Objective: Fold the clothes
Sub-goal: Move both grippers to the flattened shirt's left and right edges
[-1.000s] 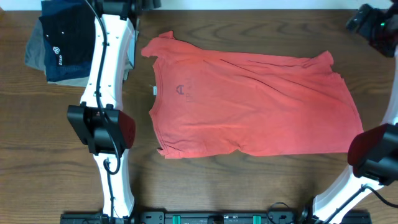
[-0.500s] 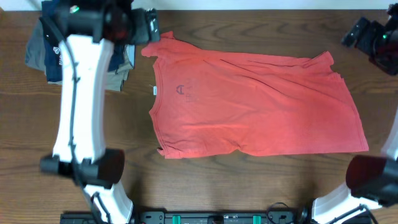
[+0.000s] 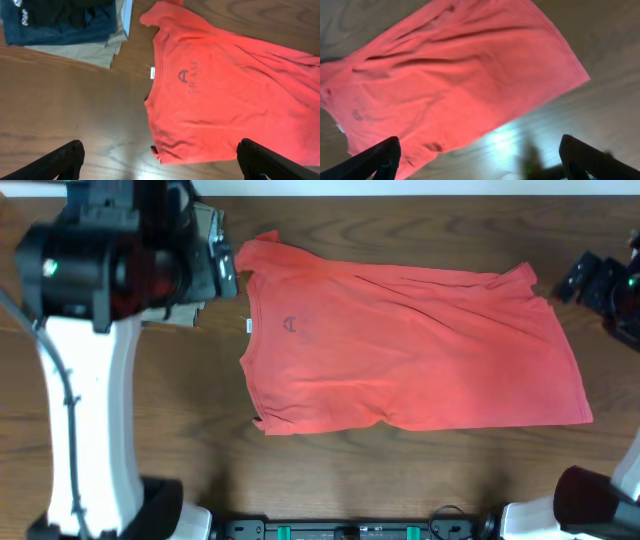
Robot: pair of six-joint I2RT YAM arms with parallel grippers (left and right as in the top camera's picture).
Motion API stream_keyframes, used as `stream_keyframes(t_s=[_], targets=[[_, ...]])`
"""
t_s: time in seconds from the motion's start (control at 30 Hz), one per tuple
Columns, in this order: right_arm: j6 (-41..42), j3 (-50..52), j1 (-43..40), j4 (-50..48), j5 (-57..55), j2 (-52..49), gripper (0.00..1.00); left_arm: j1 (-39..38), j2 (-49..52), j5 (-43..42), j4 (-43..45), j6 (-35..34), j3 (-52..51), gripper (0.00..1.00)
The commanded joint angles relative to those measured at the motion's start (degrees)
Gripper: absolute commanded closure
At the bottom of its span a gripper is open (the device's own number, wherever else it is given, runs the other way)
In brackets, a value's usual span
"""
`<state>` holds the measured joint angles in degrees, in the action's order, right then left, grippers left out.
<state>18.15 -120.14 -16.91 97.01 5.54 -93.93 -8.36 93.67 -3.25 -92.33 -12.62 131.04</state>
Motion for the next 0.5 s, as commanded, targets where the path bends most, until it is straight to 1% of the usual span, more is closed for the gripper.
stream_keyframes(t_s=[0.0,0.13,0.23,0.37,0.47], targets=[[0.0,2.5,0.0,0.3,-3.7,4.7,0.01,0.2,-8.6,-0.7,-4.5,-1.1,-6.8,0.02],[2.3,9.4,0.0,-0.1,-6.2,9.8,0.01,0.2,-18.2,-1.0,-4.5,-2.6,-20.9,0.02],[2.4,15.4,0.0,-2.7,-6.2,12.9,0.01,0.2,-24.1,-4.9,-3.5,-2.7,-32.5,0.02],[2.4,22.6,0.0,-6.1,-5.9,15.3,0.01,0.2,-28.9,-8.0,1.4,-2.7,-46.9,0.02],[2.4,27.1,0.0,-7.3,-6.0,15.5,0.01,0.2,-29.8,-8.4,6.4,-2.7,-56.7,0.02]])
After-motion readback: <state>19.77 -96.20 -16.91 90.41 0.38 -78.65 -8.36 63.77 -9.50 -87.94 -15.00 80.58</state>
